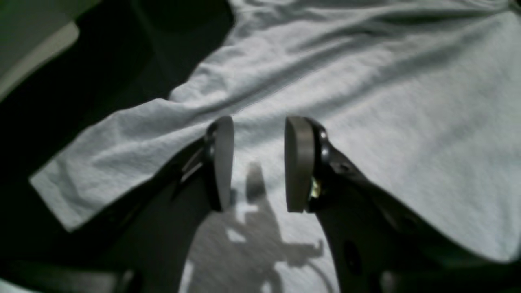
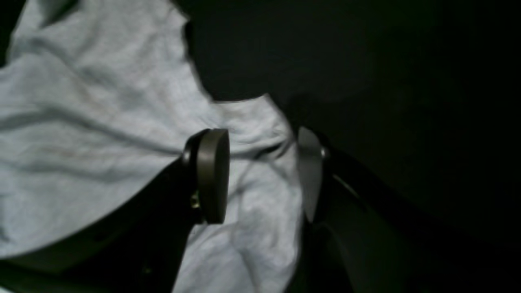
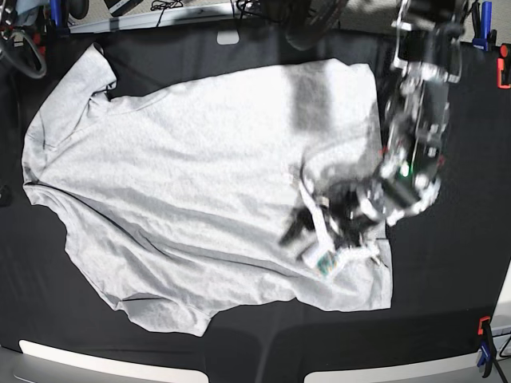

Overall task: Layout the t-shirt on the table in an organized manner, then fold the t-shirt properly
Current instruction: 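Move the right gripper to the t-shirt's shoulder corner and grasp it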

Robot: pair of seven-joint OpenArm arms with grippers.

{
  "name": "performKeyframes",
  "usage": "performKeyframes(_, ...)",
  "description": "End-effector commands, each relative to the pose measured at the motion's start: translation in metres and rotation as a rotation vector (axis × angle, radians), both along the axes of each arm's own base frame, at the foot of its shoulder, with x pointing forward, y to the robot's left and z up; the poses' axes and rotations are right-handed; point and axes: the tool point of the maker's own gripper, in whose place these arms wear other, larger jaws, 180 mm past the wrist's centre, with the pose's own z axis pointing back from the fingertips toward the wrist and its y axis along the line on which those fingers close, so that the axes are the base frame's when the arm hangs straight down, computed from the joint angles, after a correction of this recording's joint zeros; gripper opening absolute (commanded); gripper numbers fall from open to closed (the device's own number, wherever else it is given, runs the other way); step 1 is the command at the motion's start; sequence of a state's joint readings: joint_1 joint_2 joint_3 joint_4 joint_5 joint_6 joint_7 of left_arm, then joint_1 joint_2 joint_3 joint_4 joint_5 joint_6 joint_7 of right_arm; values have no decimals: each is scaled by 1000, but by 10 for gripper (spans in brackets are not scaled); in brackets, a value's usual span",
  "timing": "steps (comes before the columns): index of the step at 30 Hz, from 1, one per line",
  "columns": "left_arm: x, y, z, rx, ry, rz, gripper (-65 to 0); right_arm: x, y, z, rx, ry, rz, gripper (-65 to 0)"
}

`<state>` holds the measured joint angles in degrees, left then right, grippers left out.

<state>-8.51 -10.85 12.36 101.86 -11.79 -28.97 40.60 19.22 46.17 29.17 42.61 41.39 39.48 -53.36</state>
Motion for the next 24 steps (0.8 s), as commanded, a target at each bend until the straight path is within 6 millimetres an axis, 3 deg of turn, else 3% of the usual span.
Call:
performKeyframes(1, -5, -4, 18, -30, -54, -18, -456, 11, -8, 33, -15, -80, 8, -379)
performKeyframes(4, -33, -9, 14, -38, -42, -39, -456, 15, 9, 46, 46, -104, 59, -379)
performKeyframes(8, -56, -10, -5, -47, 24, -40, -456, 13, 33, 58, 101, -115, 144, -379)
performKeyframes(14, -64, -10, -12, -86, 44, -16, -456, -10, 69, 45, 31, -73, 281, -379)
performKeyframes(18, -56, -4, -9, -106, 41, 44, -456, -29, 120, 28, 1, -61, 409, -379)
performKeyframes(24, -57, -3, -10, -103, 46, 46, -456, -78, 201, 1, -105, 10, 595, -379)
